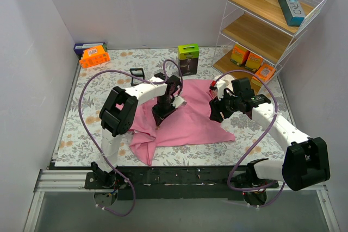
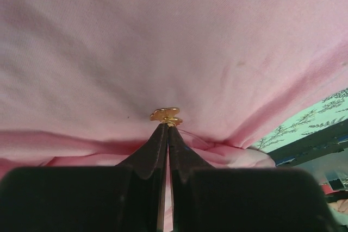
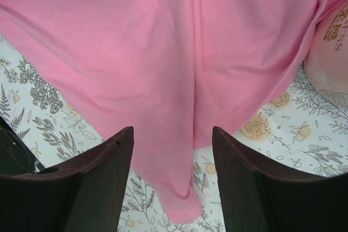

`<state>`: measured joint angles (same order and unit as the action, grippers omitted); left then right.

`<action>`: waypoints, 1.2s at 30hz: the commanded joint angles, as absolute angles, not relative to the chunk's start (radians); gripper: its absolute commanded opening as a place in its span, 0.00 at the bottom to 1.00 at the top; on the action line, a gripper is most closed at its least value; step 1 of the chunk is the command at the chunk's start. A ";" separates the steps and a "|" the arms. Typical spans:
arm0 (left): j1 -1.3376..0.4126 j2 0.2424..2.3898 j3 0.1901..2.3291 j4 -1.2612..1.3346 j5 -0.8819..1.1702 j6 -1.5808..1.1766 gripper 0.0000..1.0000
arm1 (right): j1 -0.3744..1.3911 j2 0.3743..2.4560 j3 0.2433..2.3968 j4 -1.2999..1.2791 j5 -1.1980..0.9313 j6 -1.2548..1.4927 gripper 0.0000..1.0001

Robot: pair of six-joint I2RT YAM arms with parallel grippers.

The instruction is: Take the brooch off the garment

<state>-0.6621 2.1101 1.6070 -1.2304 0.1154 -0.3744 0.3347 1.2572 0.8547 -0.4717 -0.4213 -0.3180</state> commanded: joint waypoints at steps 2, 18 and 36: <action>-0.657 2.010 1.608 -1.236 0.098 -0.379 0.00 | 0.330 1.256 0.891 -0.469 -0.433 -0.322 0.67; -0.657 2.025 1.588 -1.215 0.109 -0.383 0.00 | 0.331 1.261 0.899 -0.477 -0.439 -0.319 0.67; -0.657 2.040 1.588 -1.216 0.129 -0.385 0.00 | 0.331 1.270 0.904 -0.479 -0.436 -0.319 0.67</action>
